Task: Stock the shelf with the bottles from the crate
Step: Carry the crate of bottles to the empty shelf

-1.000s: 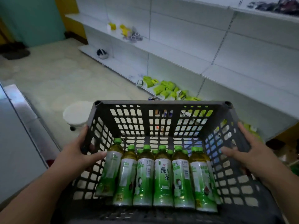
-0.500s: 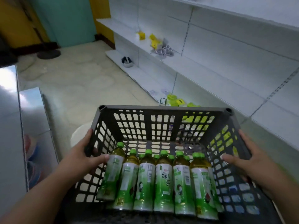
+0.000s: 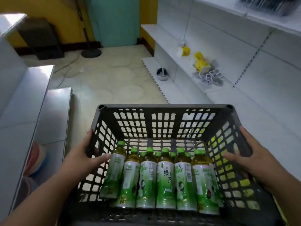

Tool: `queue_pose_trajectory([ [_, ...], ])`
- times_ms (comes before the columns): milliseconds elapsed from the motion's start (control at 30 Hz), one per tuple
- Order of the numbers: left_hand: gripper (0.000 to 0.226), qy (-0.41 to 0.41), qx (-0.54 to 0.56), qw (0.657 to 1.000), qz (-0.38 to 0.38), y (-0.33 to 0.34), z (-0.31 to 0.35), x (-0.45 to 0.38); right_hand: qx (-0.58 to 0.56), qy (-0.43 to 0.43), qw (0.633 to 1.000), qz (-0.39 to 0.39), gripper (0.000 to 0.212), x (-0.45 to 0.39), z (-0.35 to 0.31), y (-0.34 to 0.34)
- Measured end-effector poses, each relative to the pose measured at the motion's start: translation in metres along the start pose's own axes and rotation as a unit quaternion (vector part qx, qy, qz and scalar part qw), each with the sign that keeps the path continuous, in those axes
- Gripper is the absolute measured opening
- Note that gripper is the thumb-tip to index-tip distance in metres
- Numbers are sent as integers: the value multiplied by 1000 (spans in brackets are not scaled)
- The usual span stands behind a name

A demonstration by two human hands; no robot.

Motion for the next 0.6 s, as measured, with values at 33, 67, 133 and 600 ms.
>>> queue_pose_trajectory([
  [33,117,-3,8,1000,2,0,2,-27,-5,1,1000,-4,113,-28,-5,8],
  [67,117,-3,6,1000,-1,0,4,-53,5,4,1000,-10,113,-54,-10,18],
  [133,117,-5,4,1000,-8,-2,13,-100,14,7,1000,-15,112,-102,-20,35],
  [600,111,-77,14,994,72,-36,51,-402,18,-2,995,-95,111,-473,-115,156],
])
Point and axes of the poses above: each hand's wrist, its own x-axis away from the middle knuckle, its own y-axis out of the palm, z = x × y, the point moved 6 cm from there along -x, towards the middle knuckle, and after that the axes turned 9 degrees about -x, right-handed, at the moved point
